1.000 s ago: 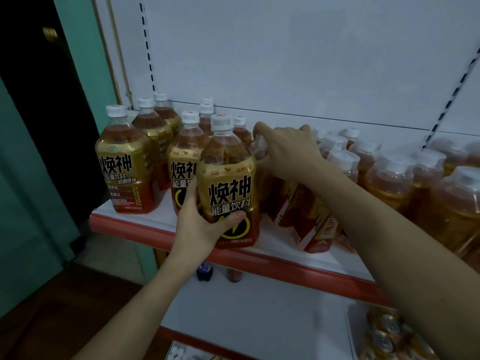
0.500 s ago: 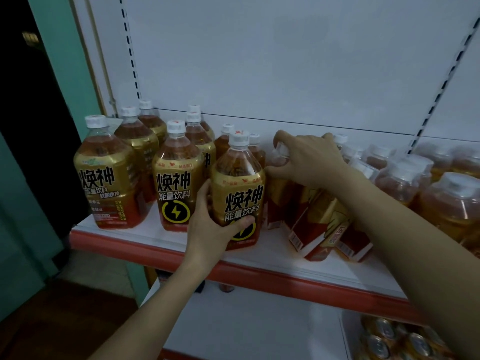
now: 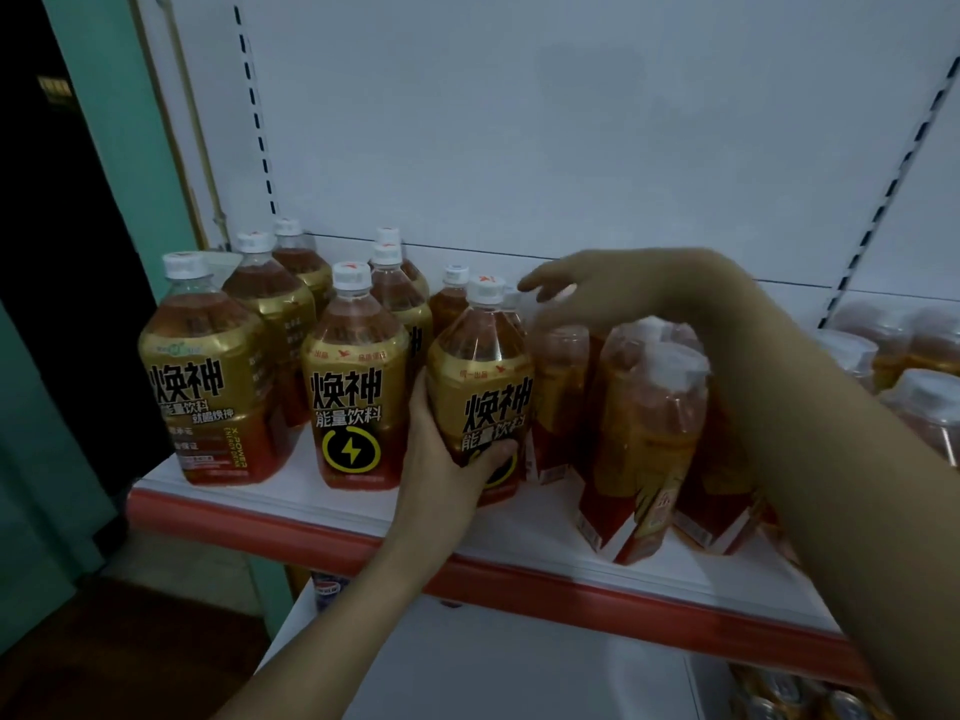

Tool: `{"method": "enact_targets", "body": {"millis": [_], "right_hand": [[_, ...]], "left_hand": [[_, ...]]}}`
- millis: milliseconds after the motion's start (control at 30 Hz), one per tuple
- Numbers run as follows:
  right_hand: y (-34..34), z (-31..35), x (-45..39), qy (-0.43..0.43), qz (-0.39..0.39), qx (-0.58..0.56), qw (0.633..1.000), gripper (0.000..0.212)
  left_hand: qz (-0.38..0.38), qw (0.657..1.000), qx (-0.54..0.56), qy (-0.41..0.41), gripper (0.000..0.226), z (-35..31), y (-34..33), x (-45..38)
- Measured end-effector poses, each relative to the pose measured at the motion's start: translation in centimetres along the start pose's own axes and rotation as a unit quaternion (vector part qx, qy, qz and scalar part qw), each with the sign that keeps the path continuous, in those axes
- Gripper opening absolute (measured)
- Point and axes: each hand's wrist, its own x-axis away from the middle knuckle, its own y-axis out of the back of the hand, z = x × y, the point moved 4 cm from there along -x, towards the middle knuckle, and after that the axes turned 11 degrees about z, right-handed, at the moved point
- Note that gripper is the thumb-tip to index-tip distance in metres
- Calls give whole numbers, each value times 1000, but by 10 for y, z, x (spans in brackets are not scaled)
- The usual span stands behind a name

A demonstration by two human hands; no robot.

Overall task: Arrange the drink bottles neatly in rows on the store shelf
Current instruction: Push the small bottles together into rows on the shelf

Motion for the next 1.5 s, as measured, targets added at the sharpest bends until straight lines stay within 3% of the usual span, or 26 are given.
{"method": "enact_targets", "body": {"millis": [133,267,333,500,667,900,967,1100,1167,1300,1433,1500], "right_hand": [[30,14,-30,23,-102,-5,995,41],[17,11,-80,11,-25,36,999,23],[18,5,-89,11,-40,58,997,8],[25,-32,-91,-53,-93,87,990,16],[28,-52,-88,-130,-53,83,987,25],[30,-42,-87,-141,-20,37,989,30],[40,-34,-83,-132,-59,60,988,24],[71,-8,-77,-64,-252,54,964,31],[79,17,-77,-15,-304,35,952,32],[63,64,-108,41,-230,70,970,27],[28,65,-152,-34,-134,158,978,27],[20,61,-161,-55,-122,164,977,25]], "left_hand": [[-7,1000,-2,-11,106,3,-4,-1],[-20,1000,-4,-4,103,1,-8,-2],[-30,999,-23,-8,101,-2,-10,-1],[-39,999,-5,6,101,4,-9,-13],[-29,999,12,19,103,10,-9,-34],[-42,998,1,39,102,10,-24,-60],[-39,998,5,50,102,9,-30,-69],[-36,998,13,55,103,10,-41,-87],[-23,998,10,61,103,13,-42,-92],[-4,998,-21,65,98,18,-42,-88],[-7,997,-82,10,87,18,-43,-72],[-13,995,-92,-29,90,15,-40,-70]]}}
